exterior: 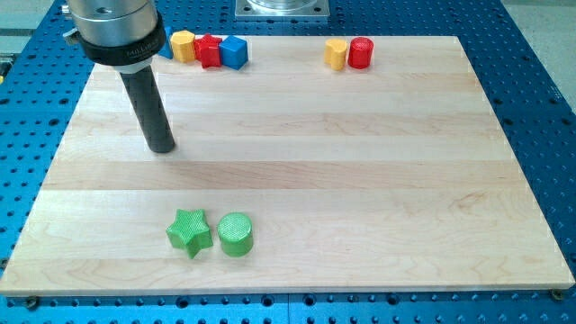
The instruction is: Push the green star to the top left of the green circle
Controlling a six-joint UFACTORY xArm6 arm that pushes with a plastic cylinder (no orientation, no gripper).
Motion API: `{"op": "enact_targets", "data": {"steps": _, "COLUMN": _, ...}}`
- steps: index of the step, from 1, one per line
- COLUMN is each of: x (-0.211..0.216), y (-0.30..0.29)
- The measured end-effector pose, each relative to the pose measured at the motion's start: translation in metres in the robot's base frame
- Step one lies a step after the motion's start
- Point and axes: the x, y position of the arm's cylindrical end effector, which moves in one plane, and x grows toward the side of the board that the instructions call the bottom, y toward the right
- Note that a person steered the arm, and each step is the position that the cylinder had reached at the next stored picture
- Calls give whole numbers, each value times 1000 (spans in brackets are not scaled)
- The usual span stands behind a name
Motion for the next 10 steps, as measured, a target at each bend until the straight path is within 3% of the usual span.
{"op": "enact_targets", "data": {"steps": 6, "x": 5, "y": 18}}
{"op": "enact_targets", "data": {"steps": 8, "x": 106, "y": 25}}
{"op": "enact_targets", "data": {"steps": 9, "x": 106, "y": -21}}
{"op": "enact_targets", "data": {"steps": 10, "x": 140, "y": -39}}
